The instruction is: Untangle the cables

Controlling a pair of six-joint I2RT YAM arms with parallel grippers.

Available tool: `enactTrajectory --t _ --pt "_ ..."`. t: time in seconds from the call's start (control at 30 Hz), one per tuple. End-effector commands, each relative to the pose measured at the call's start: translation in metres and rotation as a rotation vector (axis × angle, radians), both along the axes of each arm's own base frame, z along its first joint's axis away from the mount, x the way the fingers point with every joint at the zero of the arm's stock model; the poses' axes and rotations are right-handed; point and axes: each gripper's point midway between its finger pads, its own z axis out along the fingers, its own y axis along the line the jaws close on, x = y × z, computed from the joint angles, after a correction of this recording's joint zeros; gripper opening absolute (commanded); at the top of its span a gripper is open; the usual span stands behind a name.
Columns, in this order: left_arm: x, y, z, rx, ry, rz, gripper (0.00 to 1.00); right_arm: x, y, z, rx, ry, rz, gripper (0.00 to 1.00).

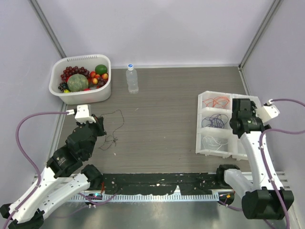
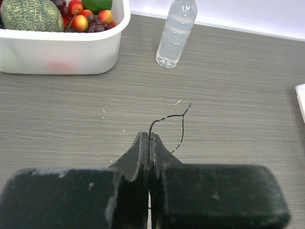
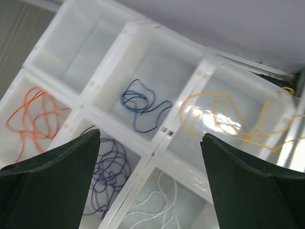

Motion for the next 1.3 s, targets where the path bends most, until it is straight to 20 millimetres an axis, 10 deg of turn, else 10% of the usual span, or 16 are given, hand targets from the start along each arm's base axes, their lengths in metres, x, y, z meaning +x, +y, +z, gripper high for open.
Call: enactTrajectory --t 0.0,0.3,0.87,1.27 --pt "0.004 -0.008 0.01 -0.027 -0.04 -0.024 0.0 -0.048 -0.031 -0.009 0.012 0.038 -0.218 0.91" --pt "0.003 -0.014 0.007 -0.024 -0.031 -0.064 0.0 -0.097 -0.052 -0.041 0.054 0.263 -0.39 0.93" --pt "0.005 -0.018 0.003 -0.009 -0.017 -0.072 0.01 -0.083 -0.065 -0.083 0.125 0.433 -0.359 0.75" --pt "0.011 -0.046 -0.008 -0.037 0.064 -0.149 0.74 -0.069 -0.058 -0.105 0.192 0.431 -0.296 0.66"
